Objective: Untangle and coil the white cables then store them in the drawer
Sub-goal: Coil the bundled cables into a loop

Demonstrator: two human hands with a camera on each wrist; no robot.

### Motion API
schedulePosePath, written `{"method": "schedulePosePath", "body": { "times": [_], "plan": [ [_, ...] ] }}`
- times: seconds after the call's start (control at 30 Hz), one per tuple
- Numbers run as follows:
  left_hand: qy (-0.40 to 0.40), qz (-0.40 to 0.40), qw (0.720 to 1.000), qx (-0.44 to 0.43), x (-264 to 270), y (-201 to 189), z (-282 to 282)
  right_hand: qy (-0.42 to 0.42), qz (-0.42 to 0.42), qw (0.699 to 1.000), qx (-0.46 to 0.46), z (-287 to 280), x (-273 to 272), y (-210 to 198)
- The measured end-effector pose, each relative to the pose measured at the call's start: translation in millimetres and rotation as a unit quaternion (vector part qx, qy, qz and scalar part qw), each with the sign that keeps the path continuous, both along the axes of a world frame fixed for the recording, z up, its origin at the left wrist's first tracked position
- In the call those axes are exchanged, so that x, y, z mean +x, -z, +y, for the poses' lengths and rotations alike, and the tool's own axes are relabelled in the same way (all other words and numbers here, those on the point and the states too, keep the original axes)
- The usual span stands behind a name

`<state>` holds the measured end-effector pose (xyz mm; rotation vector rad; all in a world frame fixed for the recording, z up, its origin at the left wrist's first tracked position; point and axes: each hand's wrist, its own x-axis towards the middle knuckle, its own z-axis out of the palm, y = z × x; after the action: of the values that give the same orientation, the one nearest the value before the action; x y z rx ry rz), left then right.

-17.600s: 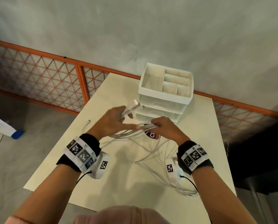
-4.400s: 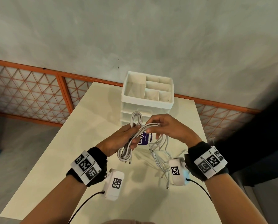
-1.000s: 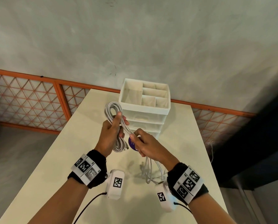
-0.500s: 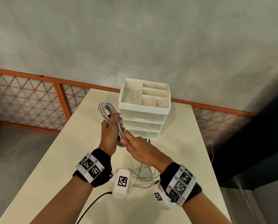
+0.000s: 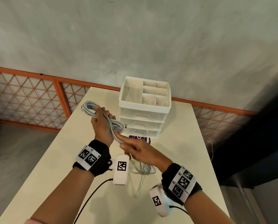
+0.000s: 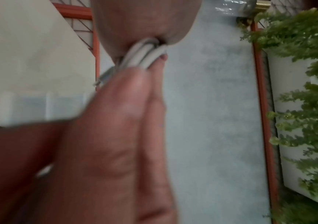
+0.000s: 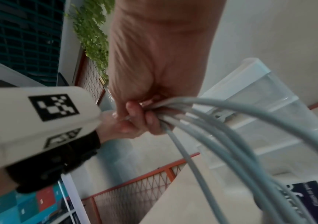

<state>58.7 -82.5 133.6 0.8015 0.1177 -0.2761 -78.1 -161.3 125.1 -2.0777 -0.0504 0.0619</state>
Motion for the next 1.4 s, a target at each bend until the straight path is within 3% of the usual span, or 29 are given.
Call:
{"method": "schedulePosePath", "body": {
  "times": [0.1, 0.2, 0.3, 0.47, 0.63, 0.83, 1.1, 1.27, 1.33, 1.4],
  "plan": [
    [0.035, 0.004, 0.999, -0.008, -2.8, -3.3, 4.3, -0.043, 0.073, 0.996, -0.006, -5.7, -5.0, 0.8],
    [0.041, 0.008, 0.999, -0.002, -1.1, -2.8, 9.1, -0.066, 0.087, 0.994, 0.008, -20.5, -12.5, -3.4],
    [0.037, -0.004, 0.999, -0.008, 10.1, -5.0, 22.6, 0.0, 0.054, 0.998, 0.025, -41.0, -18.7, -4.0],
    [0.104, -0.068, 0.99, 0.07, -0.4, -5.6, 24.5, 0.078, -0.022, 0.996, -0.039, -52.6, -15.0, -24.8],
    [0.194, -0.147, 0.96, 0.138, -22.8, -15.3, 17.3, 0.062, -0.061, 0.985, -0.151, -44.6, -6.1, -65.4],
    [0.266, -0.245, 0.903, 0.233, -47.9, -28.8, 13.6, 0.073, -0.09, 0.97, -0.212, -29.9, -3.9, -92.3],
    [0.334, -0.215, 0.887, 0.237, -60.8, -32.0, 19.8, 0.078, -0.127, 0.946, -0.287, -14.9, -7.3, -103.8],
    [0.334, -0.25, 0.863, 0.285, -62.4, -30.1, 23.8, 0.085, -0.143, 0.919, -0.356, -13.0, -7.3, -105.6],
    [0.331, -0.269, 0.858, 0.287, -58.7, -29.8, 25.8, 0.108, -0.114, 0.928, -0.337, -19.4, -5.9, -103.0],
    [0.343, -0.275, 0.857, 0.269, -52.7, -29.8, 29.3, 0.11, -0.052, 0.957, -0.263, -30.8, -5.1, -97.6]
  ]
}}
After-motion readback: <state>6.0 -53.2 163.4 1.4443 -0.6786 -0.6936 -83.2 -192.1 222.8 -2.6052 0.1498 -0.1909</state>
